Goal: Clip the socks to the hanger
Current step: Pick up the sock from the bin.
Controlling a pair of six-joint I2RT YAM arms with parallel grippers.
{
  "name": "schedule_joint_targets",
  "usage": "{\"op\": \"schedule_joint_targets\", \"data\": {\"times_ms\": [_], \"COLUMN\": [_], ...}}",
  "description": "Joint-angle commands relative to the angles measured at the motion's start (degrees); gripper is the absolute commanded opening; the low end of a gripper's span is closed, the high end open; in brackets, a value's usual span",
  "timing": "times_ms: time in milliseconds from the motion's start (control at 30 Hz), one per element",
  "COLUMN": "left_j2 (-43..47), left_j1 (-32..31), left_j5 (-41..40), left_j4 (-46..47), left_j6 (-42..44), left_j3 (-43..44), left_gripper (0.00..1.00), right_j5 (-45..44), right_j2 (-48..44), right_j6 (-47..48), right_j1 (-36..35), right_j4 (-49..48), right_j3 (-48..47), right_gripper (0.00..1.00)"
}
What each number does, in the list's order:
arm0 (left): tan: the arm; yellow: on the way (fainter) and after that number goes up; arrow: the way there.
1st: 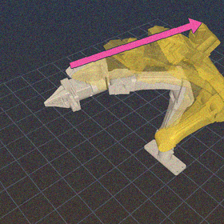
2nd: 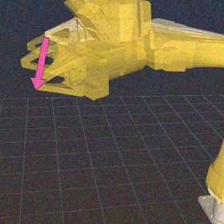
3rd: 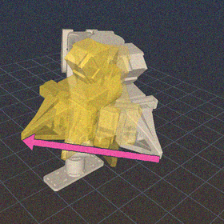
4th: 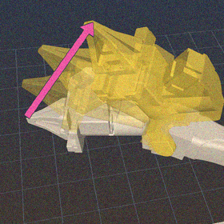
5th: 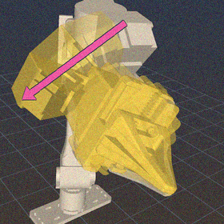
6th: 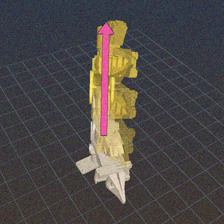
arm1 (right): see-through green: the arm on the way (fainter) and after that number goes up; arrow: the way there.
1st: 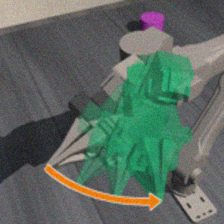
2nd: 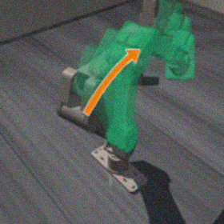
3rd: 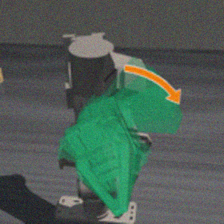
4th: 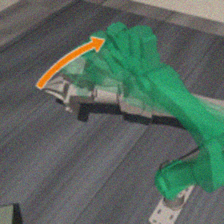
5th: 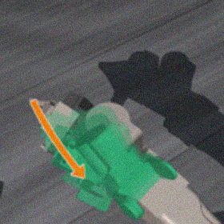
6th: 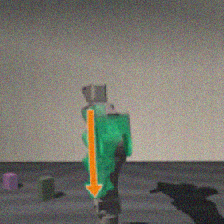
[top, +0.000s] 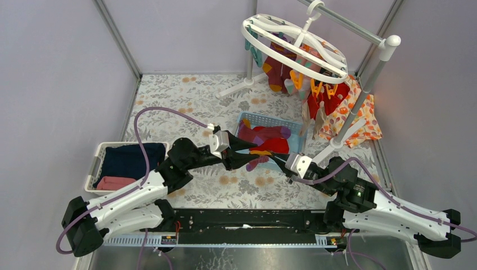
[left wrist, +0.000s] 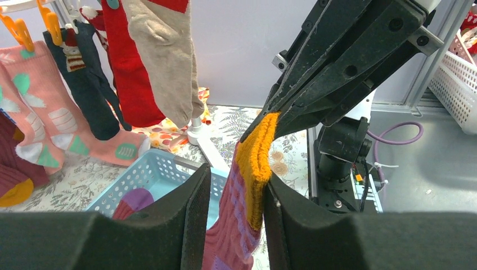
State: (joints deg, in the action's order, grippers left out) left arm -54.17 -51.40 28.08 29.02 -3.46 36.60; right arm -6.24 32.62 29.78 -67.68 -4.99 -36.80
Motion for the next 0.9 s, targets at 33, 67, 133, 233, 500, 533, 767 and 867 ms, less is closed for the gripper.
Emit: {"op": "schedule_joint_targets", "data": {"times_ms": [33,67,133,233,500,533,767,867], "left_j2": [-0.14,-0.14,-0.05,0.58,4.7,4.42,-6.57,-13.03], "left_j1": [-0.42,-0.45,-0.49,-0.42,1.51,2.39,7.44,7.41], "left_j5": [0.13,0.18,0.29,0.1,-10.28,-10.38,-3.05,-3.97], "left_j4": [-0.48,-0.65,-0.64,-0.26,-2.53,-2.79,-6.44,-9.81], "left_j6": [0.44,0.39,0.32,-0.36,-9.13,-11.07,-26.21,-31.14], "left_j3": [1.67,1.69,1.7,1.77,5.87,7.03,21.92,29.83], "left_gripper": [0.42,0.42,0.42,0.47,0.99,0.99,0.99,0.96], "right_j5": [-0.97,-0.97,-1.08,-1.72,-11.07,-12.23,-18.44,-20.94], "right_j2": [-0.55,-0.54,-0.77,-0.99,-3.93,-4.37,-5.13,-4.56], "right_j6": [0.62,0.63,0.61,0.37,-2.61,-2.96,-4.51,-4.97], "right_j1": [-0.35,-0.35,-0.35,-0.35,-0.3,-0.34,-0.35,-0.33], "right_j4": [-0.72,-0.73,-0.85,-0.77,2.43,2.73,4.6,4.64], "right_j3": [-2.74,-2.61,-2.6,-2.72,-5.71,-6.29,-11.51,-14.1], "right_gripper": [0.03,0.03,0.03,0.03,0.02,0.03,0.03,0.02]}}
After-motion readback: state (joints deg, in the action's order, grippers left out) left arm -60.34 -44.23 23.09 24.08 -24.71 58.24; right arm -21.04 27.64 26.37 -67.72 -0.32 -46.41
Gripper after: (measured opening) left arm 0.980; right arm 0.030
